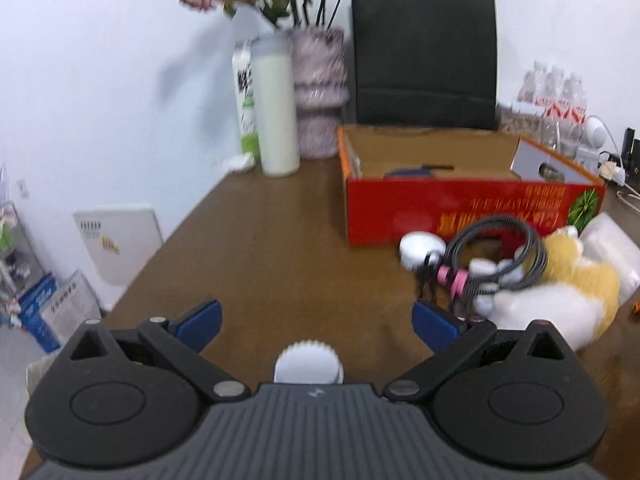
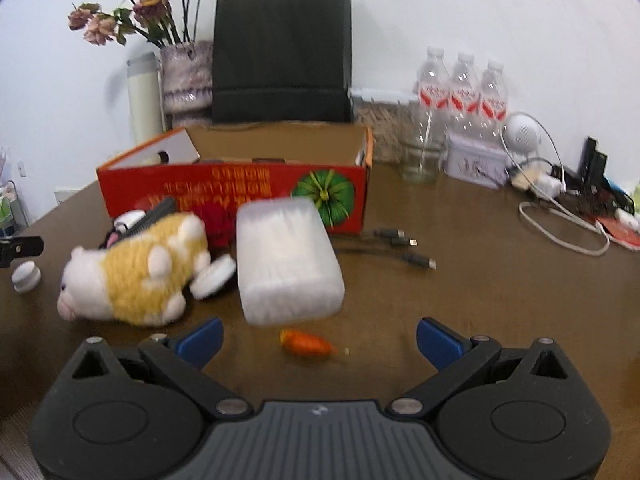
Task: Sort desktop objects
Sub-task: 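Grasp the small orange item with the right gripper while the left grasps a white bottle cap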
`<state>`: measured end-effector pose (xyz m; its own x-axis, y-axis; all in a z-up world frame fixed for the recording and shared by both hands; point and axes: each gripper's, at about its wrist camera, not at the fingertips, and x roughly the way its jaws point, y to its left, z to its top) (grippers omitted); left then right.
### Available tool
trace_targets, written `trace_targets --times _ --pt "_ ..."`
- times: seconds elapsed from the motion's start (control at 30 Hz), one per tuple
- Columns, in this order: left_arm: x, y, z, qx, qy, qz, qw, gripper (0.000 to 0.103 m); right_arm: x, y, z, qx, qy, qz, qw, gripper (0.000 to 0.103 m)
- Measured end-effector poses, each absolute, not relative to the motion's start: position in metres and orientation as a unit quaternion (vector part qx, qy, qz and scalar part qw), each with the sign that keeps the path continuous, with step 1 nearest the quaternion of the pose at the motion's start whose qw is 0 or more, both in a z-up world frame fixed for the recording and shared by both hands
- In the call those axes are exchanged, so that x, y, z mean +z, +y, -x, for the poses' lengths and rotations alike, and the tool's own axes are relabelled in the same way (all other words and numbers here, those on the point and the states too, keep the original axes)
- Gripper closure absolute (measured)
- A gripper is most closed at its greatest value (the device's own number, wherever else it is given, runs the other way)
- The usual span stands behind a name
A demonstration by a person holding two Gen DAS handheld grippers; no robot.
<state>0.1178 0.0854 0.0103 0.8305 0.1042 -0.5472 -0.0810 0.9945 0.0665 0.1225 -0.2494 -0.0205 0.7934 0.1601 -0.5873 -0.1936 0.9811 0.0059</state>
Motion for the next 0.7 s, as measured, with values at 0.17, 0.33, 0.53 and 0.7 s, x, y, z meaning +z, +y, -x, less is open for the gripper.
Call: trace_targets --times 0.17,0.33,0.53,0.7 --pt "0.001 0.088 -0.113 0.049 0.309 -0.020 0.950 0.000 -0.027 -0.247 -0.120 0.084 0.311 0.033 0.946 0.000" --pt "-0.004 0.090 -0.116 0.050 0.322 -0.016 0.945 0.000 -0.032 -0.247 -0.124 0.078 0.319 0.033 0.944 0.001" --pt "-0.006 0.090 -0.118 0.051 0.327 -0.016 0.943 0.000 -0.034 -0.246 -0.131 0.077 0.328 0.022 0.941 0.026" --pt "-0.007 0.089 -0.118 0.050 0.329 -0.018 0.943 0.000 -0.033 -0.243 -0.132 0.092 0.319 0.019 0.943 0.063"
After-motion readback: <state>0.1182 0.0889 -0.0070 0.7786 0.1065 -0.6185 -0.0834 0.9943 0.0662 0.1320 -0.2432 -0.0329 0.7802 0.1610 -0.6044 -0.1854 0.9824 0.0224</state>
